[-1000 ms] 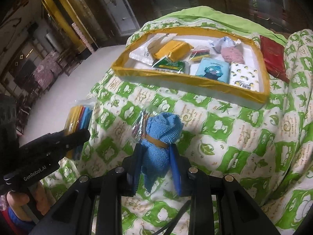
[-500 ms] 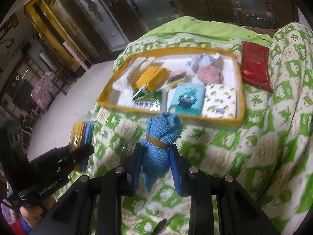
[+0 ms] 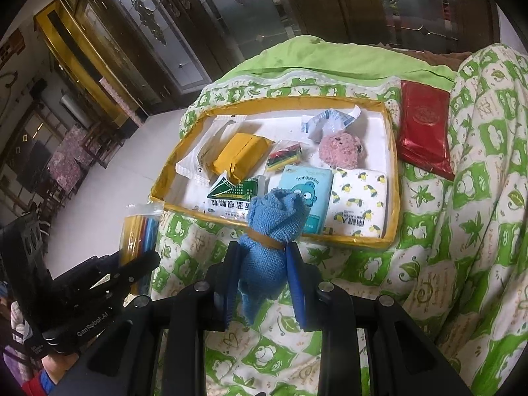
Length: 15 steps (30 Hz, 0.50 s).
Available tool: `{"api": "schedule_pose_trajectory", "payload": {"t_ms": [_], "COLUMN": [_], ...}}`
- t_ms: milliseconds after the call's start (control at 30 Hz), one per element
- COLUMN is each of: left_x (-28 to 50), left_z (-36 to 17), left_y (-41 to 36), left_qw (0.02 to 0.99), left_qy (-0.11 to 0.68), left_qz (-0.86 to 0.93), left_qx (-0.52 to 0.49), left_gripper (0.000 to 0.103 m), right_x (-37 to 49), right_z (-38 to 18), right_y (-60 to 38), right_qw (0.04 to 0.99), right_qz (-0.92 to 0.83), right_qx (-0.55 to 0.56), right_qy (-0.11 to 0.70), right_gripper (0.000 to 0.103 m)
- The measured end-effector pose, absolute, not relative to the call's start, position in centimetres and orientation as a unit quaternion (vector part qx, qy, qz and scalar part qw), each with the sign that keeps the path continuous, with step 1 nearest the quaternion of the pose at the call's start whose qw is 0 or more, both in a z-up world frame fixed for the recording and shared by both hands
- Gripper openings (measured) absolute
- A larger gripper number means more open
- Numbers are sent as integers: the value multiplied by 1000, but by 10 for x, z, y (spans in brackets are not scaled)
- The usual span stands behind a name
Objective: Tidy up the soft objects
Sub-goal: 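Lower doll and yellow-item bag into the tray and open both grippers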
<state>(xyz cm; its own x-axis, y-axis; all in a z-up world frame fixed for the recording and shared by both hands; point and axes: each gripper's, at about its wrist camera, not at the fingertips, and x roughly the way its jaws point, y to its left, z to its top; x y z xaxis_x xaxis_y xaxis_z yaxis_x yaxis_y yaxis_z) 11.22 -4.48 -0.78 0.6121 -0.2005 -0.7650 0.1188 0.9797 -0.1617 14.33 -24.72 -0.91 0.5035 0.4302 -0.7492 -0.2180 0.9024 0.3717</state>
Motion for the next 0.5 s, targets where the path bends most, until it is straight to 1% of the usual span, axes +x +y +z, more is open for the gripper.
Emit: {"api": "schedule_pose_trajectory", "payload": {"t_ms": [267,500], "left_x": [127,155], "left_z": [-4,8], "left_y": [-42,-34], "left_qw": [897,898], "left_qy": [431,427], "left_qz": [-90,-89], "left_qx": [-44,-48], "left_gripper": [36,36], "right_x": [164,187], "right_z": [4,7], "right_y": [-248,-252], "right_qw": [863,864], "right_qz": [188,182], "right_qx": [117,127], "right_qy": [454,453], "right_gripper": [30,30]}}
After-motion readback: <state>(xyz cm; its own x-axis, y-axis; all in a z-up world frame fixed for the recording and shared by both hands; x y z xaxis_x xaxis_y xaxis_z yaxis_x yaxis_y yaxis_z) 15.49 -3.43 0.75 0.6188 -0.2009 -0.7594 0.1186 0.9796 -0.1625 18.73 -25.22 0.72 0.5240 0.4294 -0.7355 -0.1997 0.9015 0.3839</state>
